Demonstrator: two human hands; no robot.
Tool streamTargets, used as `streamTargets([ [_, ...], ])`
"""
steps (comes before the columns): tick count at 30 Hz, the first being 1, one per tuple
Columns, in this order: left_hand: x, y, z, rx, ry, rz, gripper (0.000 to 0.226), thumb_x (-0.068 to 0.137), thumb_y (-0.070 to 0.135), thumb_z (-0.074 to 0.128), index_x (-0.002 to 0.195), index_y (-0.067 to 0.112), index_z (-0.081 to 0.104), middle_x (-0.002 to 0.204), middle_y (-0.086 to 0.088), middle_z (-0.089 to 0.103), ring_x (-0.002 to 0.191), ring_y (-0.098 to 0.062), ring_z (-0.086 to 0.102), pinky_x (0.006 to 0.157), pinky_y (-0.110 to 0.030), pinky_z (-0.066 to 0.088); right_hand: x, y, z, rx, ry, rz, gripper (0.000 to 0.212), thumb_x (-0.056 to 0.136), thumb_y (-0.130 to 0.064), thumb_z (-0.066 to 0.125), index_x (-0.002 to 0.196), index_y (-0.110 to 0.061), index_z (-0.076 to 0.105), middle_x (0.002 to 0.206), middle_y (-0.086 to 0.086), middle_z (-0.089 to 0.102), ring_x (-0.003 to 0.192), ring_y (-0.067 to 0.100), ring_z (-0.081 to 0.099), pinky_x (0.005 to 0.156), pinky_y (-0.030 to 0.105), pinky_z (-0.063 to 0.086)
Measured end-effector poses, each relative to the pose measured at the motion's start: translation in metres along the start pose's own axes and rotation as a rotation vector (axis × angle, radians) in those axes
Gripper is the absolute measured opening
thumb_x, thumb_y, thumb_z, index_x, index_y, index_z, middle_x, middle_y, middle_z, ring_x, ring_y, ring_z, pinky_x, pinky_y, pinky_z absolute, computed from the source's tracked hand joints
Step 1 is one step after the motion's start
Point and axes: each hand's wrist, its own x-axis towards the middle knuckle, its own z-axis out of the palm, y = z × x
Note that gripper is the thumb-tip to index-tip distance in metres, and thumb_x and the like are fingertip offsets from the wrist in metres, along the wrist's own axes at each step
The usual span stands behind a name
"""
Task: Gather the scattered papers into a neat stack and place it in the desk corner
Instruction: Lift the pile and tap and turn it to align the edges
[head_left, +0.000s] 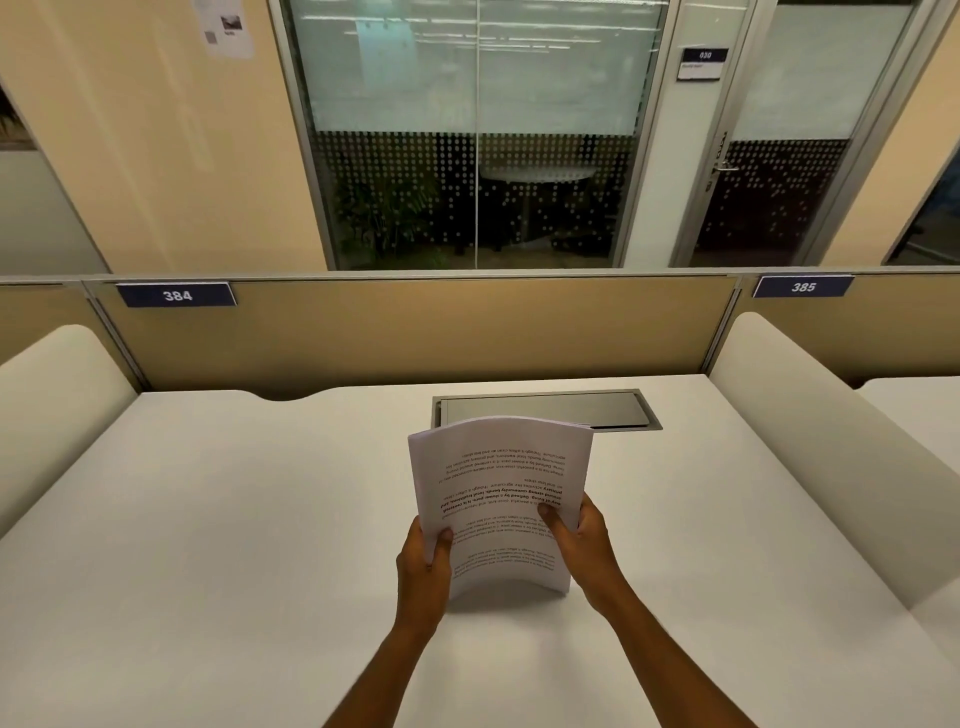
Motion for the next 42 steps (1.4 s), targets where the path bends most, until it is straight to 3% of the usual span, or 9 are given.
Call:
streamTargets([
  [11, 0.035, 0.034, -0.013, 0.076, -0.143, 0.137, 0.025, 0.100, 0.008, 0.046, 0.120, 0.021, 0.054, 0.107, 0.006, 0.066, 0.093, -0.013, 0.068, 0.065, -0.016, 0.057, 0.016, -0.026, -0.018, 0.025, -0.025, -0.075, 0.024, 0.083, -0.022, 0.075, 0.104, -0.029, 0.065, 0.098, -0.006, 0.075, 0.086, 0.018, 0.074, 0.063, 0.025, 0.060],
  [16, 0.074, 0.069, -0.032, 0.320, -0.320, 0.272, 0.019, 0.099, 0.011, 0.047, 0.112, 0.023, 0.054, 0.100, 0.014, 0.065, 0.087, 0.000, 0.067, 0.064, -0.008, 0.053, 0.037, -0.057, -0.045, 0.112, -0.013, -0.097, 0.029, 0.077, -0.013, 0.079, 0.104, -0.011, 0.067, 0.099, 0.008, 0.076, 0.093, 0.026, 0.073, 0.078, 0.037, 0.061],
  [19, 0.094, 0.095, -0.041, 0.502, -0.435, 0.340, 0.019, 0.098, 0.012, 0.045, 0.108, 0.026, 0.053, 0.103, 0.009, 0.066, 0.088, -0.007, 0.067, 0.065, -0.010, 0.051, 0.045, -0.072, -0.064, 0.069, -0.041, -0.122, 0.035, 0.077, -0.015, 0.079, 0.108, -0.004, 0.066, 0.100, 0.015, 0.073, 0.095, 0.034, 0.070, 0.086, 0.045, 0.059],
  [21, 0.106, 0.116, -0.045, 0.630, -0.472, 0.407, 0.023, 0.096, 0.011, 0.045, 0.097, 0.034, 0.048, 0.102, 0.005, 0.066, 0.087, -0.014, 0.065, 0.065, -0.017, 0.050, 0.049, -0.078, -0.074, -0.014, -0.073, -0.141, 0.030, 0.076, -0.015, 0.079, 0.100, -0.001, 0.067, 0.096, 0.013, 0.074, 0.093, 0.034, 0.070, 0.086, 0.043, 0.059],
  [25, 0.118, 0.155, -0.045, 0.908, -0.541, 0.520, 0.007, 0.095, 0.013, 0.044, 0.098, 0.011, 0.050, 0.110, -0.010, 0.067, 0.093, -0.027, 0.064, 0.076, -0.044, 0.056, 0.052, -0.084, -0.083, -0.202, -0.152, -0.176, 0.027, 0.076, -0.017, 0.080, 0.097, -0.007, 0.067, 0.094, 0.003, 0.076, 0.088, 0.021, 0.074, 0.080, 0.031, 0.061],
  [29, 0.113, 0.176, -0.032, 1.058, -0.667, 0.582, 0.008, 0.093, 0.010, 0.042, 0.092, 0.012, 0.050, 0.110, -0.007, 0.069, 0.096, -0.027, 0.066, 0.075, -0.043, 0.058, 0.049, -0.093, -0.069, -0.286, -0.246, -0.252, 0.027, 0.080, -0.022, 0.078, 0.104, -0.021, 0.066, 0.099, -0.004, 0.075, 0.090, 0.014, 0.073, 0.075, 0.028, 0.061],
  [33, 0.105, 0.174, -0.021, 1.069, -0.717, 0.567, 0.014, 0.094, 0.013, 0.043, 0.099, 0.018, 0.055, 0.113, -0.006, 0.069, 0.098, -0.026, 0.067, 0.076, -0.043, 0.058, 0.045, -0.092, -0.056, -0.303, -0.243, -0.242, 0.009, 0.087, -0.029, 0.069, 0.095, -0.026, 0.068, 0.087, -0.008, 0.075, 0.078, 0.012, 0.073, 0.063, 0.025, 0.056],
  [37, 0.108, 0.166, -0.028, 0.912, -0.621, 0.500, 0.014, 0.091, 0.026, 0.059, 0.080, 0.024, 0.051, 0.099, -0.002, 0.070, 0.085, -0.022, 0.068, 0.071, -0.039, 0.060, 0.042, -0.082, -0.058, -0.244, -0.203, -0.191, 0.013, 0.089, -0.029, 0.066, 0.099, -0.020, 0.068, 0.089, -0.003, 0.076, 0.078, 0.019, 0.074, 0.064, 0.028, 0.056],
  [42, 0.124, 0.147, -0.063, 0.741, -0.525, 0.226, 0.036, 0.076, 0.037, 0.079, 0.085, 0.008, 0.059, 0.088, -0.005, 0.073, 0.077, -0.023, 0.073, 0.070, -0.034, 0.063, 0.039, -0.068, -0.070, -0.160, -0.149, -0.108, 0.021, 0.087, -0.029, 0.069, 0.104, -0.017, 0.066, 0.095, 0.003, 0.076, 0.080, 0.026, 0.074, 0.071, 0.038, 0.061],
])
